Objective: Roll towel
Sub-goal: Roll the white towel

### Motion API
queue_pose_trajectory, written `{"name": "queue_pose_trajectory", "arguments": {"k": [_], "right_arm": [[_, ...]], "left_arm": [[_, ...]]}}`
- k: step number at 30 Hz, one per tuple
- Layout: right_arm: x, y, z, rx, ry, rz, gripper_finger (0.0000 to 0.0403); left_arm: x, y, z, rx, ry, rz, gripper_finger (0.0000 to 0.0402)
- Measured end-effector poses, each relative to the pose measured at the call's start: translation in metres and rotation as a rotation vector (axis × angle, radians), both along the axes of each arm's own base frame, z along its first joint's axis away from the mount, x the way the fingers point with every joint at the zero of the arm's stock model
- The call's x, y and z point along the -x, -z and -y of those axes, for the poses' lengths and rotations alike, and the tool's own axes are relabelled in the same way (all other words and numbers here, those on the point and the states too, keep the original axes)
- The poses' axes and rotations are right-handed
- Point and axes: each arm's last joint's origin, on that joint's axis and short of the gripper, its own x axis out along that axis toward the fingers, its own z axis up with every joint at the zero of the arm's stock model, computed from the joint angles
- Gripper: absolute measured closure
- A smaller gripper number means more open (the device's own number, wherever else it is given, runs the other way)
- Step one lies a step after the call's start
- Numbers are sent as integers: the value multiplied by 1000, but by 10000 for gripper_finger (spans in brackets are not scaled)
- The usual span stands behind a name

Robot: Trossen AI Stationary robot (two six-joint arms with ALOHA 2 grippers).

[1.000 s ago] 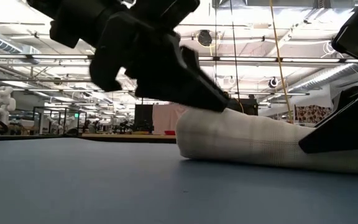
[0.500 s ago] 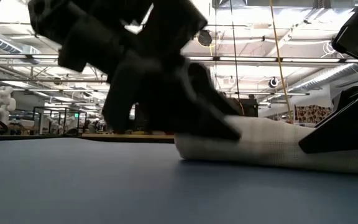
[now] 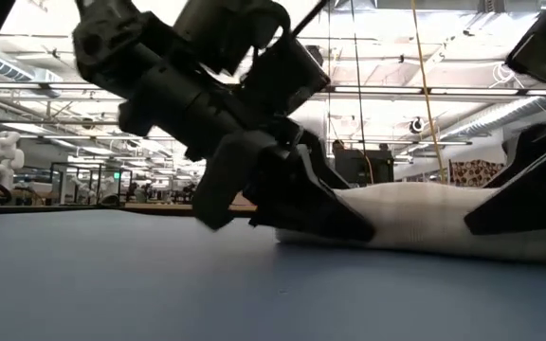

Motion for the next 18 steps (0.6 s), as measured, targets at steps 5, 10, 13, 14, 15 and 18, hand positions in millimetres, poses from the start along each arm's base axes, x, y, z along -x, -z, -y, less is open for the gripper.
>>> {"name": "queue_pose_trajectory", "arguments": {"k": [5,10,13,14,15,18], "right_arm": [[1,-23,-1,65,-95,3,169],[0,-39,-1,87,-115,42,151],[0,-36,-1,95,-110,40,144],[-1,-34,0,99,-104,36,142],[-1,-31,0,105,-95,33,140],[-5,-27,4,106,-70,26,138]], "left_arm": [[-3,2,-15,142,43,-119,262],[-6,1,-26,284,82,-165,329],[-9,-1,-31,382,115,-191,336],[-9,-1,-32,419,136,-206,333],[-9,-2,-34,455,158,-223,328],[-11,-4,-38,527,185,-258,310]]}}
